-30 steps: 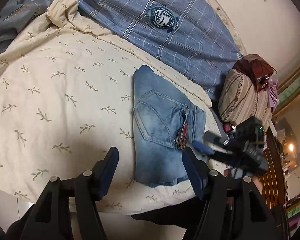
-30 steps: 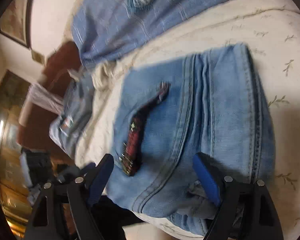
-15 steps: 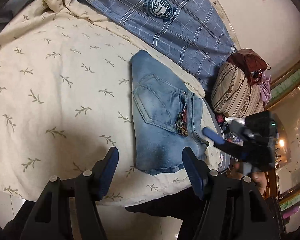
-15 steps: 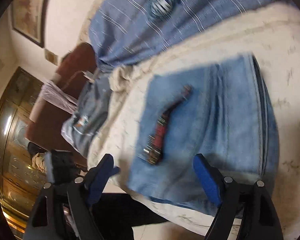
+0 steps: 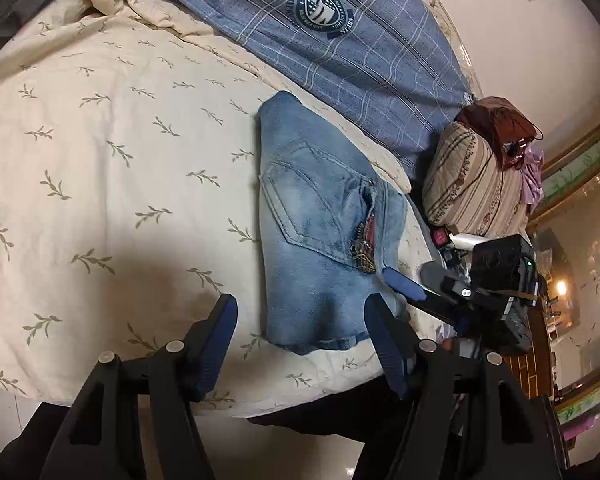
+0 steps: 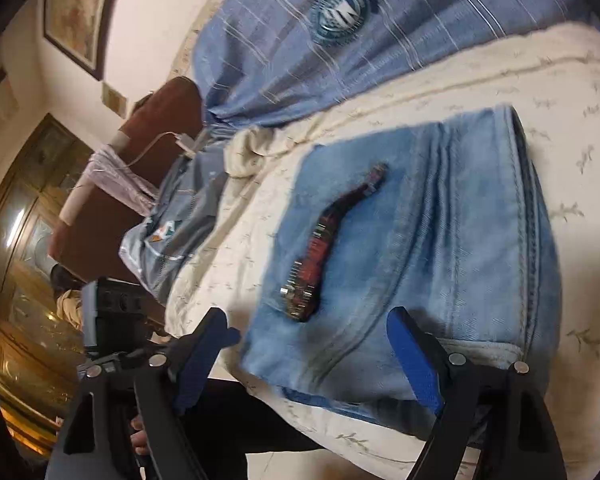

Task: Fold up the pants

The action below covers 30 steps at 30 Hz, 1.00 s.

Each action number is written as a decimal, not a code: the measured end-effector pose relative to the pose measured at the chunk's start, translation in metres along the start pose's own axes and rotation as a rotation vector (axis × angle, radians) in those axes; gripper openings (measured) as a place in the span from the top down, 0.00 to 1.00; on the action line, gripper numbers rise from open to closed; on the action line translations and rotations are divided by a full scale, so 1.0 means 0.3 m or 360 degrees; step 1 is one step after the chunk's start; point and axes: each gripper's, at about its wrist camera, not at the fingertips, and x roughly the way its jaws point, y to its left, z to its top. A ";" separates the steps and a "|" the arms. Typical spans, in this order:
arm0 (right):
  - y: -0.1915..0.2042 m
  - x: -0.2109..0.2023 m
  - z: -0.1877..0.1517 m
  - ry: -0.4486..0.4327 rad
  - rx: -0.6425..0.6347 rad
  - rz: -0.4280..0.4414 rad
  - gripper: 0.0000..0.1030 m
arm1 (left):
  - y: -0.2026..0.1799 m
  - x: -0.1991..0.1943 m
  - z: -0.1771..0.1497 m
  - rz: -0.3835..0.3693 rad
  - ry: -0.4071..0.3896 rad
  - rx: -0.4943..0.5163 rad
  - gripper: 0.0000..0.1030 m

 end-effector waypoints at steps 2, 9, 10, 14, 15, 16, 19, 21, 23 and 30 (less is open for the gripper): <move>0.016 -0.029 0.008 -0.0042 -0.0016 0.0028 0.18 | -0.003 0.001 -0.001 0.0001 -0.0007 -0.0002 0.35; -0.029 -0.014 -0.001 -0.0023 0.0064 -0.0036 0.17 | -0.026 0.006 -0.009 0.0014 -0.0009 0.0054 0.35; -0.028 -0.026 0.004 -0.0046 0.0087 -0.0016 0.17 | -0.025 0.005 -0.010 0.0012 -0.0012 0.0054 0.35; 0.030 -0.084 0.015 -0.0178 -0.0029 0.0039 0.17 | -0.020 -0.005 -0.009 0.0003 -0.0024 0.0055 0.35; 0.033 -0.079 0.013 -0.0167 -0.0038 0.0065 0.17 | -0.017 -0.009 -0.008 -0.0002 -0.0029 0.0051 0.35; 0.030 -0.064 0.009 -0.0136 -0.0042 0.0032 0.17 | -0.016 -0.013 -0.007 -0.0009 -0.0037 0.0046 0.35; -0.019 0.009 -0.003 -0.0019 0.0027 -0.0084 0.17 | -0.016 -0.021 -0.007 -0.0022 -0.0052 0.0040 0.35; 0.010 -0.031 0.007 -0.0084 0.0007 -0.0043 0.17 | -0.018 -0.026 -0.009 -0.0030 -0.0055 0.0049 0.35; 0.036 -0.073 0.004 -0.0177 -0.0044 -0.0022 0.17 | -0.023 -0.027 -0.009 -0.0038 -0.0060 0.0063 0.35; 0.001 -0.029 0.006 -0.0082 0.0005 -0.0061 0.17 | -0.036 -0.013 -0.004 -0.0047 -0.0056 0.0076 0.35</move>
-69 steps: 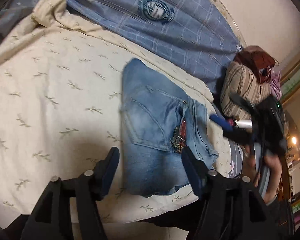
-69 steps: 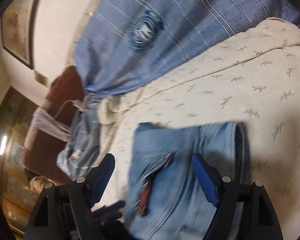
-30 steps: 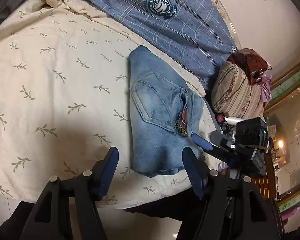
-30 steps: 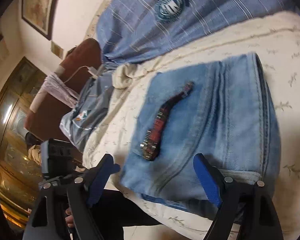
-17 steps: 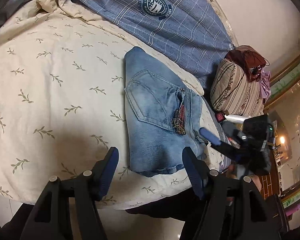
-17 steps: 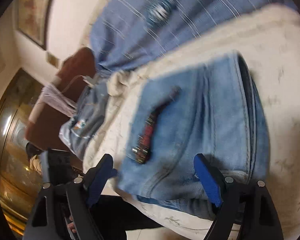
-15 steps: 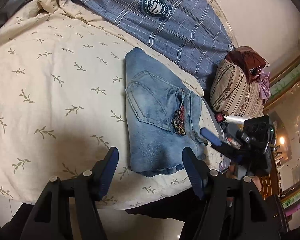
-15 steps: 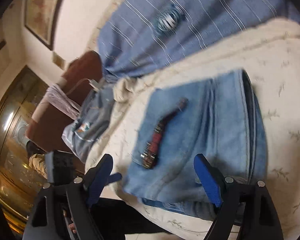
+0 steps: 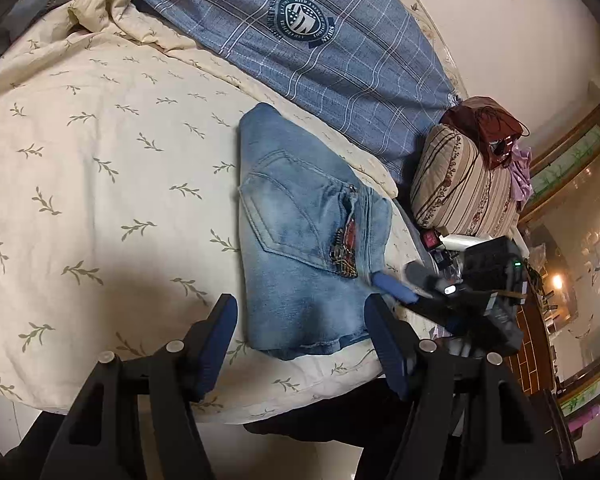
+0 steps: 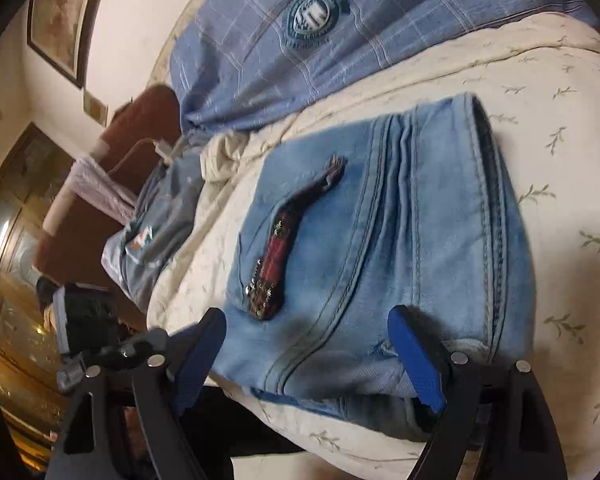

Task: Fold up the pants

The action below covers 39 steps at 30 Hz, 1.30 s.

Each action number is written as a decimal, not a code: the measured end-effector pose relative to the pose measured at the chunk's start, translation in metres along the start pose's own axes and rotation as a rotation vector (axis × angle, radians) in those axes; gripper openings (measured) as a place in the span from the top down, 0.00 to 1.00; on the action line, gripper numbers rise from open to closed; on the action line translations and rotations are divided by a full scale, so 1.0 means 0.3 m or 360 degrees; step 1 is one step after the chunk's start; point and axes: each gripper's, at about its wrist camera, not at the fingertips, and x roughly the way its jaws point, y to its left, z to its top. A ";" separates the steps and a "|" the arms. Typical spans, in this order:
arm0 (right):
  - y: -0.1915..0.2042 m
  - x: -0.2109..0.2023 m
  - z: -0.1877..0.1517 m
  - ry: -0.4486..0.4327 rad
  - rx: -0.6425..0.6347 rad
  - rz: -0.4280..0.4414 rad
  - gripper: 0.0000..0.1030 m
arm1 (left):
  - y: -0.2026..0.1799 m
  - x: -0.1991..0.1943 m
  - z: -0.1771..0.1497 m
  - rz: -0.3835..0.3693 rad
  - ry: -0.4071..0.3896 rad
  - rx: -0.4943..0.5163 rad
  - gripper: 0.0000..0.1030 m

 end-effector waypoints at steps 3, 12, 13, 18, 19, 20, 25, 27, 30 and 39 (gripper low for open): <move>0.003 -0.034 0.001 -0.0067 -0.0010 0.0033 0.17 | -0.003 0.001 0.002 0.0002 -0.0001 0.0005 0.35; 0.068 -0.047 0.062 -0.0056 -0.0048 -0.0016 0.17 | -0.005 -0.029 0.004 -0.0065 -0.0037 0.0008 0.35; 0.081 -0.045 0.082 -0.0049 -0.0060 -0.0018 0.17 | -0.003 -0.033 0.005 -0.0073 -0.0042 0.0003 0.35; 0.127 0.046 0.222 0.0016 -0.0106 -0.0088 0.17 | 0.006 -0.054 0.006 -0.0109 -0.0068 -0.0010 0.35; 0.117 0.069 0.240 0.0036 -0.0082 -0.0093 0.17 | 0.006 -0.054 0.007 -0.0108 -0.0068 -0.0009 0.35; 0.096 0.107 0.266 0.0062 -0.0037 -0.0115 0.17 | 0.006 -0.053 0.006 -0.0106 -0.0067 -0.0008 0.35; -0.029 0.221 0.282 0.0146 0.0134 -0.0174 0.16 | 0.014 -0.063 0.002 -0.0106 -0.0067 -0.0014 0.35; -0.003 0.194 0.289 0.0149 0.0134 -0.0178 0.16 | 0.016 -0.067 0.005 -0.0102 -0.0077 -0.0013 0.35; 0.056 0.124 0.274 0.0088 0.0072 -0.0140 0.16 | 0.018 -0.065 0.007 -0.0104 -0.0080 -0.0027 0.35; -0.002 0.111 0.110 0.0190 0.0093 -0.0128 0.16 | -0.009 -0.027 -0.001 -0.0056 -0.0047 0.0004 0.35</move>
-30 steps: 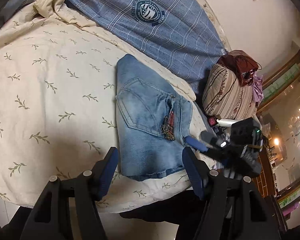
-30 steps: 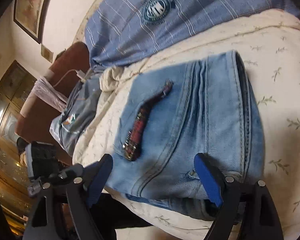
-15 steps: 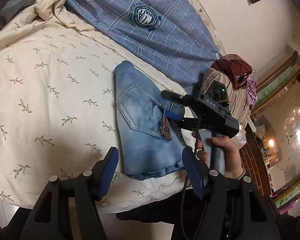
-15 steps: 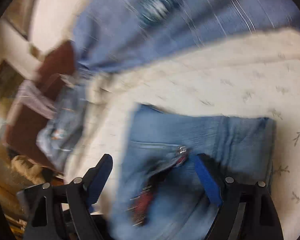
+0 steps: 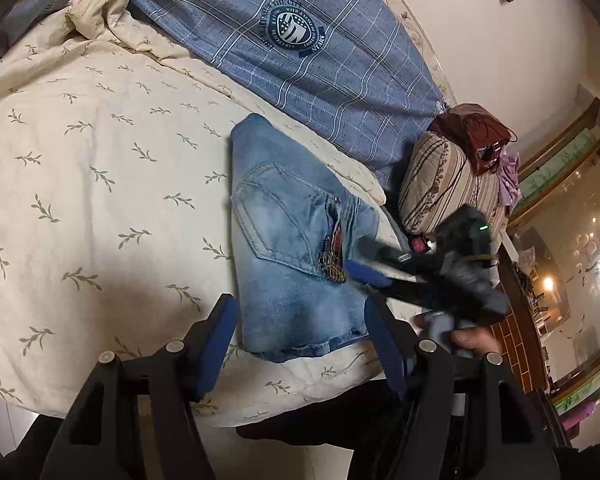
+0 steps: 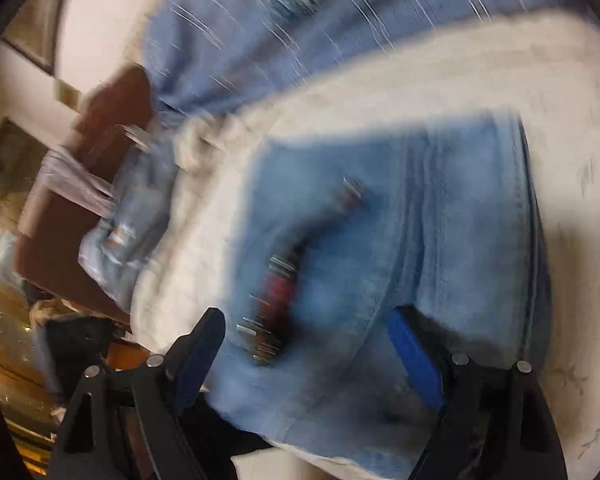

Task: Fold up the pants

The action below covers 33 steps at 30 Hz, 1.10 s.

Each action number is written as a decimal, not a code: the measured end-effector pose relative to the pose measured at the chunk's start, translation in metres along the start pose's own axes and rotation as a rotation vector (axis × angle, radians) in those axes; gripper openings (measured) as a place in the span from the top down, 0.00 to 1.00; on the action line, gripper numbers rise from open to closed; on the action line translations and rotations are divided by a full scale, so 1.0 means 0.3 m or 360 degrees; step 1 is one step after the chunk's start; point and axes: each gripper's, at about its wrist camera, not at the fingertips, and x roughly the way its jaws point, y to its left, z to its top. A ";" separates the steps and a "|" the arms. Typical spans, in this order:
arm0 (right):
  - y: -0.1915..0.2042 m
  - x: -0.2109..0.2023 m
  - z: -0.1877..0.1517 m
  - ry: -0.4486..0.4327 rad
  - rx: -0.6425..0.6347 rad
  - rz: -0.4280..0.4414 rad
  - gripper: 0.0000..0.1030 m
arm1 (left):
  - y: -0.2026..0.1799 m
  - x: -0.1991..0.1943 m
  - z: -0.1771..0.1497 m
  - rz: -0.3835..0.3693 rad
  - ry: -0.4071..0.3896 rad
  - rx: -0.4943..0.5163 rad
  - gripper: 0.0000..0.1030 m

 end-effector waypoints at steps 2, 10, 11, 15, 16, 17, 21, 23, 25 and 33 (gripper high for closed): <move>0.032 -0.058 0.003 -0.0056 -0.0022 0.0029 0.16 | -0.002 0.007 -0.003 0.0023 0.0011 0.0011 0.35; -0.048 -0.073 -0.134 -0.0036 0.0011 0.0134 0.14 | 0.009 0.031 0.003 0.0034 0.0021 -0.0040 0.35; -0.064 -0.071 -0.135 -0.0067 0.0038 0.0166 0.15 | 0.007 0.037 0.003 0.0045 0.0030 -0.0035 0.35; -0.017 -0.190 -0.124 -0.0263 -0.0069 0.0203 0.15 | 0.004 0.050 0.020 0.0101 0.0035 -0.0055 0.35; -0.027 -0.216 -0.131 -0.0313 -0.0077 0.0221 0.14 | 0.004 0.052 0.032 0.0105 0.0025 -0.0074 0.35; -0.052 -0.220 -0.135 -0.0319 -0.0040 0.0254 0.14 | 0.004 0.060 0.049 0.0110 0.0026 -0.0090 0.35; -0.161 -0.136 -0.141 -0.0138 0.0147 0.0267 0.14 | 0.000 0.137 0.151 0.0231 0.0028 -0.0116 0.35; -0.141 -0.178 -0.139 -0.0183 0.0071 0.0289 0.14 | -0.004 0.173 0.196 0.0311 0.0003 -0.0113 0.35; -0.151 -0.196 -0.145 -0.0216 0.0078 0.0284 0.14 | -0.010 0.206 0.228 0.0343 -0.0001 -0.0110 0.33; -0.197 -0.272 -0.147 -0.0409 0.0128 0.0221 0.14 | 0.000 0.304 0.213 0.0437 0.0084 -0.0050 0.27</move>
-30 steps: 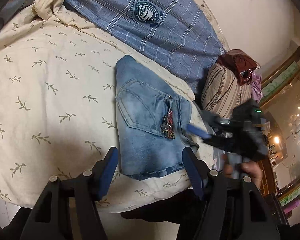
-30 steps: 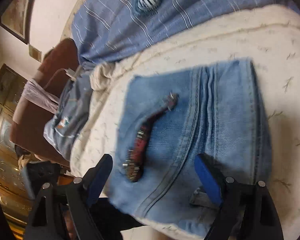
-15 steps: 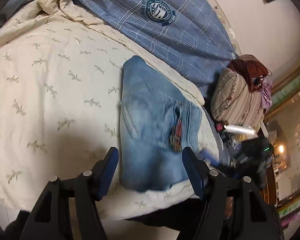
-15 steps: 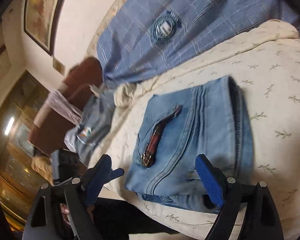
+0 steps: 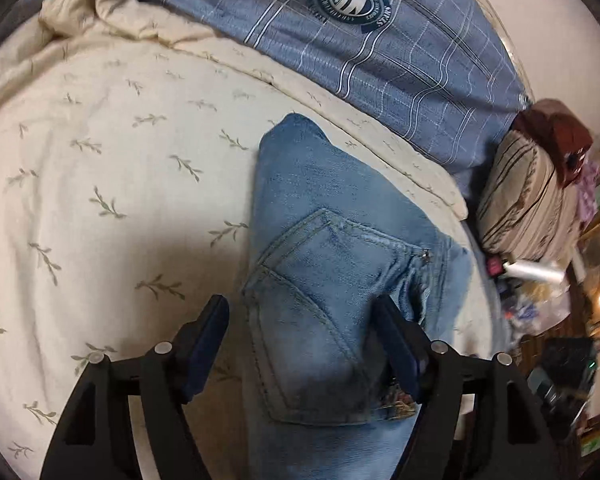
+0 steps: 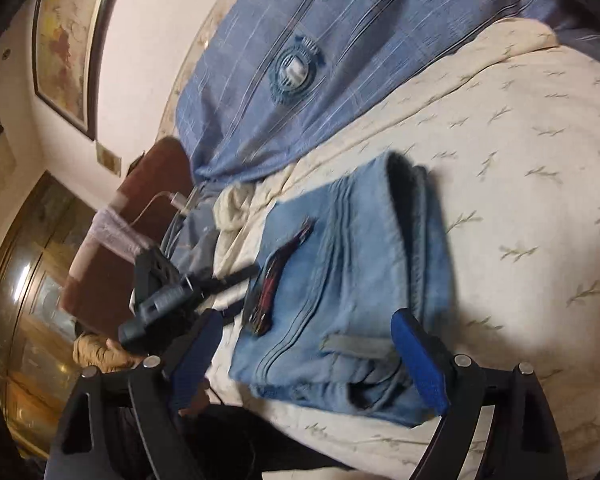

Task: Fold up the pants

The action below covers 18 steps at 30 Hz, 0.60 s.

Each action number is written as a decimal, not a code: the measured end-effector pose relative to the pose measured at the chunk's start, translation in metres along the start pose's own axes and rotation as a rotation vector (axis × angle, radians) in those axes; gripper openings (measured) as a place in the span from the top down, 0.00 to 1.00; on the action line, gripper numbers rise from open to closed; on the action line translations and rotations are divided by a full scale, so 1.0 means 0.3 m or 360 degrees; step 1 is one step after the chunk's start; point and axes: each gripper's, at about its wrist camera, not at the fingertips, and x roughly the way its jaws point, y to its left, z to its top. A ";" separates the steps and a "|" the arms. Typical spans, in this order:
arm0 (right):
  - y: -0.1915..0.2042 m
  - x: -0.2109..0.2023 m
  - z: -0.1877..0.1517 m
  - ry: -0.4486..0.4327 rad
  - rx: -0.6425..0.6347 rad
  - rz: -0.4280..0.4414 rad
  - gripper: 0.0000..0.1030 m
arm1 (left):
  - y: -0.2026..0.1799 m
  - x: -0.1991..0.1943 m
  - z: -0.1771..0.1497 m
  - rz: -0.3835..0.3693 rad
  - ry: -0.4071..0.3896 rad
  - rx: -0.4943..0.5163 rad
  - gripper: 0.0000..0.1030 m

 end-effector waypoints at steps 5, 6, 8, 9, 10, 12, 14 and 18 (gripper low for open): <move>-0.002 0.012 0.018 -0.0022 -0.0004 -0.0085 0.14 | -0.069 -0.051 -0.020 0.0074 -0.0111 0.0223 0.27; 0.002 0.020 0.022 -0.0017 -0.0011 -0.0120 0.14 | -0.074 -0.057 -0.024 0.0075 -0.0116 0.0245 0.27; 0.009 0.039 0.029 -0.0002 -0.0011 -0.0171 0.14 | -0.079 -0.072 -0.027 0.0120 -0.0149 0.0283 0.27; 0.010 0.051 0.032 0.0016 0.0000 -0.0194 0.14 | -0.081 -0.076 -0.028 0.0155 -0.0163 0.0301 0.27; 0.014 0.055 0.038 0.0022 -0.0003 -0.0213 0.14 | -0.083 -0.075 -0.026 0.0179 -0.0170 0.0314 0.27; 0.031 0.070 0.056 0.0048 -0.0043 -0.0269 0.14 | -0.080 -0.076 -0.027 0.0218 -0.0177 0.0327 0.27; 0.038 0.079 0.084 0.0066 -0.0066 -0.0329 0.14 | -0.077 -0.077 -0.023 0.0247 -0.0188 0.0324 0.27; 0.005 0.122 0.130 0.0149 -0.0026 -0.0473 0.14 | -0.067 -0.086 -0.019 0.0249 -0.0201 0.0313 0.27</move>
